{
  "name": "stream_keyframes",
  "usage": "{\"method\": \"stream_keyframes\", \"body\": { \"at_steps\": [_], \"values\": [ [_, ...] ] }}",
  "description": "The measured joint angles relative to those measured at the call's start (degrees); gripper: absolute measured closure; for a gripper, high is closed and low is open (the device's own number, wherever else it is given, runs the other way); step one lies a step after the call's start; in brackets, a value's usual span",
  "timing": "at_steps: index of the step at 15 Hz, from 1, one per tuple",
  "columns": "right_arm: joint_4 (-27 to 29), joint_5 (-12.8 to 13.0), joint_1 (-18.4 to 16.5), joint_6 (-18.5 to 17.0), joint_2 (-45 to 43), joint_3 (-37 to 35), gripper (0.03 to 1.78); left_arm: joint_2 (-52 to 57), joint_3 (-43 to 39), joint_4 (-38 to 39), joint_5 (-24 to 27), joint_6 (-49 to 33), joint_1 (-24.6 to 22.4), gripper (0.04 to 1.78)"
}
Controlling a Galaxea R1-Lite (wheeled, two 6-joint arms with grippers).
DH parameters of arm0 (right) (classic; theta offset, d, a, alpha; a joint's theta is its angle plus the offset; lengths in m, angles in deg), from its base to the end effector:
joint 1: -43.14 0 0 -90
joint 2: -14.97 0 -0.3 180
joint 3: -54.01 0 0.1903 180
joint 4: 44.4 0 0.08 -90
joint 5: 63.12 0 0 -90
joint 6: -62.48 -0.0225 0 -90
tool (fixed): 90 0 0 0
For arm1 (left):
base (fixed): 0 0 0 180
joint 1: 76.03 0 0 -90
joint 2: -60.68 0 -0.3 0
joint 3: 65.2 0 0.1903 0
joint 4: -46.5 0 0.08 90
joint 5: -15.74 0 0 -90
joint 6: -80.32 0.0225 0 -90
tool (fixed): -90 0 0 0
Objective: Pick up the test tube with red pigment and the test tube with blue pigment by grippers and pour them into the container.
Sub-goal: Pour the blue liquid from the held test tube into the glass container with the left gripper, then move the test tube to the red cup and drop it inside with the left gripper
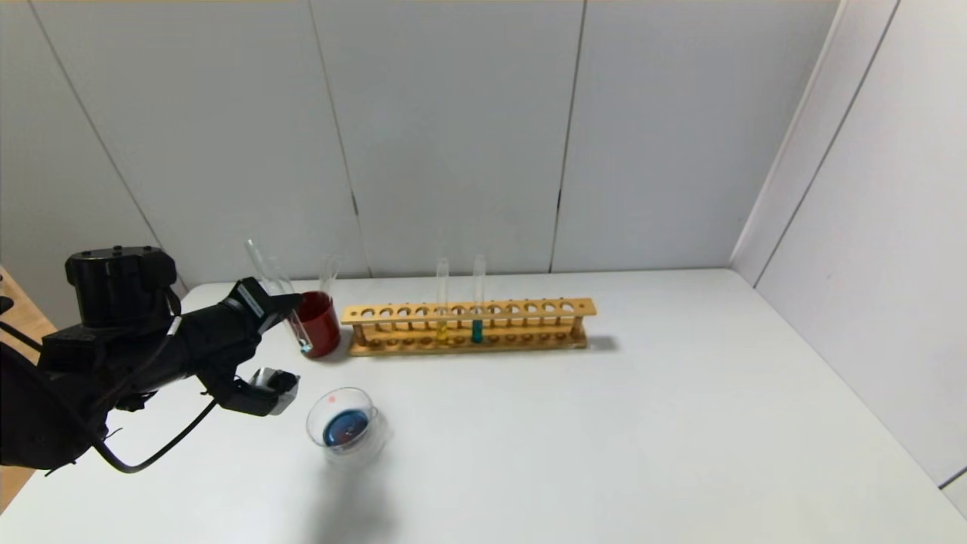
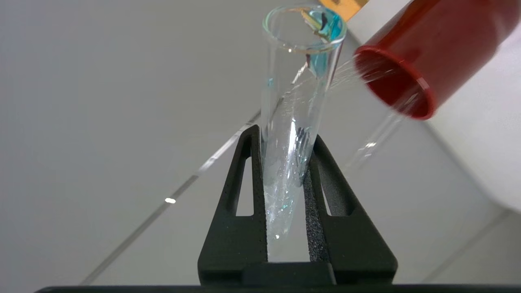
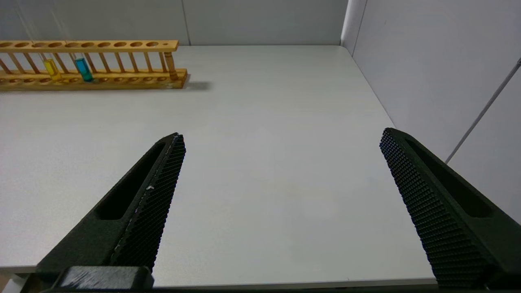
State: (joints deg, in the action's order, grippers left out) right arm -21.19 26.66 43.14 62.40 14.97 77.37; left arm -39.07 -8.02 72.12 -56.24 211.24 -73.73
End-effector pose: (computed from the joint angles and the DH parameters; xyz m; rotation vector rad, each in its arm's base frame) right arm -0.0228 0.0001 0.0757 0.0014 -0.0026 0.0038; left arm 0.2874 -0.0185 0.1374 2.1961 -0.2455 -0.5139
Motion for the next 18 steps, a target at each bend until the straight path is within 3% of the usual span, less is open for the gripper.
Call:
{"method": "stream_keyframes", "body": {
  "at_steps": [3, 7, 10, 15, 18],
  "values": [
    [0.0, -0.02, 0.0, -0.02, 0.0, 0.0, 0.06, 0.17, -0.63, -0.09, -3.83, -14.88, 1.0, 1.51],
    [0.0, -0.02, 0.0, -0.02, 0.0, 0.0, 0.06, 1.69, 4.46, -3.51, -12.92, -41.9, 7.51, 1.51],
    [0.0, -0.02, 0.0, -0.02, 0.0, 0.0, 0.06, 3.93, 16.29, -15.53, -16.7, -60.54, 10.09, 1.51],
    [0.02, -0.02, 0.0, -0.02, 0.0, 0.0, 0.06, 10.51, 31.7, -44.45, -16.01, -88.35, 10.84, 1.51],
    [0.0, -0.02, 0.0, -0.02, 0.0, 0.0, 0.06, 12.19, 32.91, -49.19, -12.51, -103.78, 10.95, 1.51]
  ]
}}
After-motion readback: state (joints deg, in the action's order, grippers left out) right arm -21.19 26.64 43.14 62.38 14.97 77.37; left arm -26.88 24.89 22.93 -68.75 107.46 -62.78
